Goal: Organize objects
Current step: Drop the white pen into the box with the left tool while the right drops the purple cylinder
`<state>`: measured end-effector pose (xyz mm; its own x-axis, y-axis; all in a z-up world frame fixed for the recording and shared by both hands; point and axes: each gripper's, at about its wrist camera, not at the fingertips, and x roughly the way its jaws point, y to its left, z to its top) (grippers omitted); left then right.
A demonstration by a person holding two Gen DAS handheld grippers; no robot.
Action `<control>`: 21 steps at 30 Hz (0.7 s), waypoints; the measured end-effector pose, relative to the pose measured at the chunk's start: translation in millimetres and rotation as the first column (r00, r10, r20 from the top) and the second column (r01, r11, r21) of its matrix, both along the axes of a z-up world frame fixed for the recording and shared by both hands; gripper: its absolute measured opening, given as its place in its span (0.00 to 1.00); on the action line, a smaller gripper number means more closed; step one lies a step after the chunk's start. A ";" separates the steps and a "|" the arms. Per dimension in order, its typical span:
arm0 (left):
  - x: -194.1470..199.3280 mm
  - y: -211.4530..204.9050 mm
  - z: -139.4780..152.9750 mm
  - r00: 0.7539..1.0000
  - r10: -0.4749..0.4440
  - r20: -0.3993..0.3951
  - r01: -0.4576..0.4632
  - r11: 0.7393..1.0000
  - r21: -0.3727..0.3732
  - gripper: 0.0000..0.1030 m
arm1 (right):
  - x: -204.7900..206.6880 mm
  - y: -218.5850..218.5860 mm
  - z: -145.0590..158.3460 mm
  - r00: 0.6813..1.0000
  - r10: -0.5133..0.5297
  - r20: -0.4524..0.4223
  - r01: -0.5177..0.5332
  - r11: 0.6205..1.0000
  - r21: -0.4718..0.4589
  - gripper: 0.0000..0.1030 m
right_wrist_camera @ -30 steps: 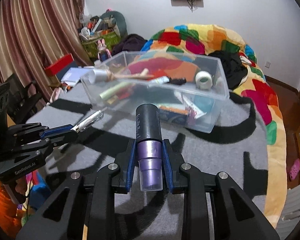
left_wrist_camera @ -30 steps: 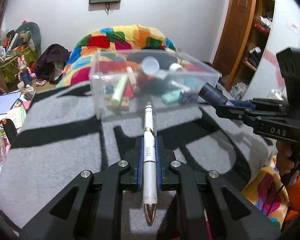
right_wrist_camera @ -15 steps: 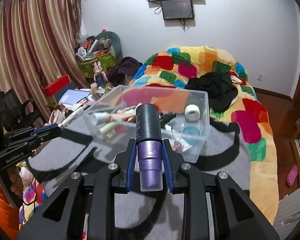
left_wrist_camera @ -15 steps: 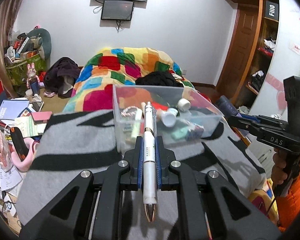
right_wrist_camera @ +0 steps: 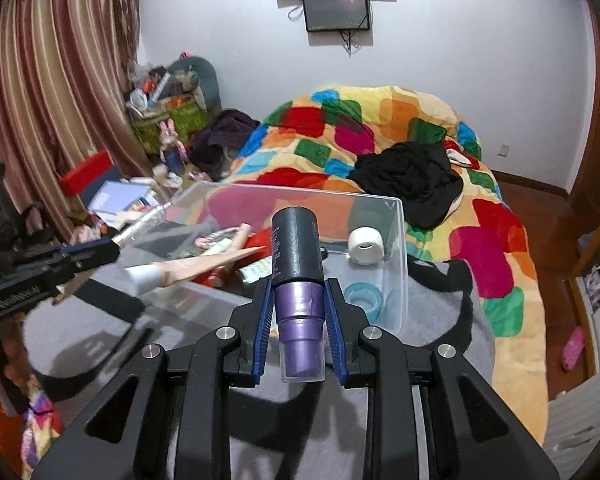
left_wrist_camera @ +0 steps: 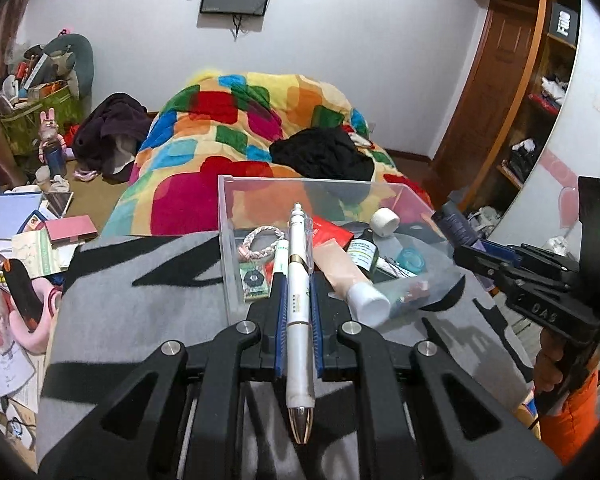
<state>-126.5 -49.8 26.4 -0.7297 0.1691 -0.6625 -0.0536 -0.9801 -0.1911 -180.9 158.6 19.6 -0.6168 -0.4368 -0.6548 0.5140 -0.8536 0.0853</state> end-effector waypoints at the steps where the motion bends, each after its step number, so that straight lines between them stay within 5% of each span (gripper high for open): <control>1: -5.2 0.9 -0.3 1.000 -0.001 0.011 0.001 1.000 -0.003 0.10 | -6.8 -3.7 -3.2 1.000 0.003 0.014 -0.003 1.000 0.016 0.23; 12: -37.2 15.1 -4.8 0.995 -0.057 0.077 0.055 0.998 0.028 0.10 | -35.3 -20.6 -17.6 0.995 0.021 0.096 -0.027 0.998 0.057 0.23; 21: -17.4 8.4 6.2 0.999 -0.040 0.018 0.040 0.998 0.046 0.11 | -25.1 -12.2 -10.5 0.993 0.059 0.106 -0.060 0.998 -0.001 0.25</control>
